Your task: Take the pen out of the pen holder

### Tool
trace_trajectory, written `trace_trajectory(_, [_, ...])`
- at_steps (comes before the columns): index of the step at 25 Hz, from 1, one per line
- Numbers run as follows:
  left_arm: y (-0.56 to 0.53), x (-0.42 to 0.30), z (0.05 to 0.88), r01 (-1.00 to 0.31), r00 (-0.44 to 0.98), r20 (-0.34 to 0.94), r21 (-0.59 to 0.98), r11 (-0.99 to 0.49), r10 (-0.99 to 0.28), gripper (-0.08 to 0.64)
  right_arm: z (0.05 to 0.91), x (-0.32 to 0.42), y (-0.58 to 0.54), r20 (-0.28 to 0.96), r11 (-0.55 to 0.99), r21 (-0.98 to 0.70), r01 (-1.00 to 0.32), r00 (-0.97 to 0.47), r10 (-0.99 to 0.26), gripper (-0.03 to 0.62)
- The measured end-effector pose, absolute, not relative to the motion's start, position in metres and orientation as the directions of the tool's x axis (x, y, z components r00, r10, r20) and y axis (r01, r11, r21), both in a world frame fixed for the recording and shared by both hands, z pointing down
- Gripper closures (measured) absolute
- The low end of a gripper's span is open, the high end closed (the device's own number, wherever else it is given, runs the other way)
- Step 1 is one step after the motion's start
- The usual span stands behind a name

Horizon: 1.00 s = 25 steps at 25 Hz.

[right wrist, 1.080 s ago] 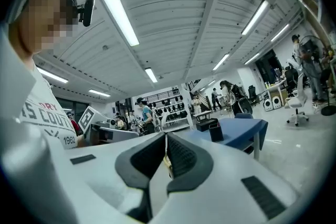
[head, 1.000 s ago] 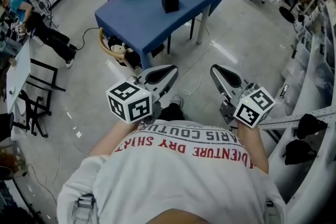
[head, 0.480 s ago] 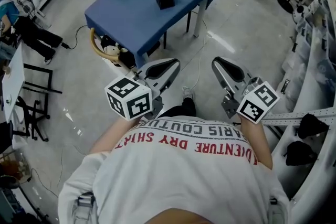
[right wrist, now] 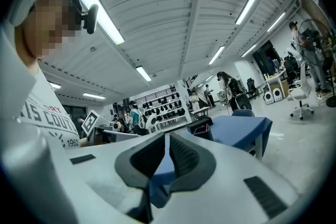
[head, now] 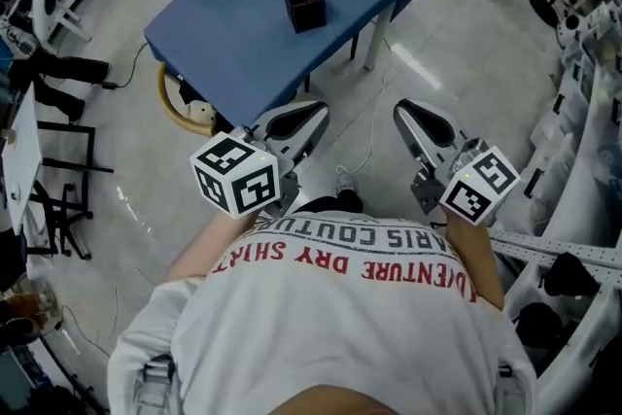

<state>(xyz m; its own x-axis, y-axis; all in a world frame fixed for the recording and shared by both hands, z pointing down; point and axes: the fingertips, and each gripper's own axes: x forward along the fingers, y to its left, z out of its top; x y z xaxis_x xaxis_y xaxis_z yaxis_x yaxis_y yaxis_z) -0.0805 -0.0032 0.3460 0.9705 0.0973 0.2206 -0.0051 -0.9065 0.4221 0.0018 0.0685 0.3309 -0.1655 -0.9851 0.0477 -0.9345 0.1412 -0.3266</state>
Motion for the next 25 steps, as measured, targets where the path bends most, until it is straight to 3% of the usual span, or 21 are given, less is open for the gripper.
trace_trajectory(15, [-0.123, 0.033, 0.365, -0.105, 0.970, 0.244, 0.385, -0.917, -0.009, 0.517, 0.360, 0.121, -0.044, 0.144, 0.174, -0.373, -0.911, -0.242, -0.959, 0.565])
trace_trajectory(19, [-0.137, 0.050, 0.364, -0.094, 0.967, 0.256, 0.387, -0.917, 0.009, 0.410, 0.357, 0.146, -0.060, 0.135, 0.173, -0.378, -0.910, -0.239, -0.962, 0.565])
trace_trajectory(25, [-0.154, 0.056, 0.361, -0.113, 0.970, 0.241, 0.357, -0.927, -0.025, 0.317, 0.364, 0.154, -0.069, 0.155, 0.181, -0.373, -0.910, -0.254, -0.955, 0.565])
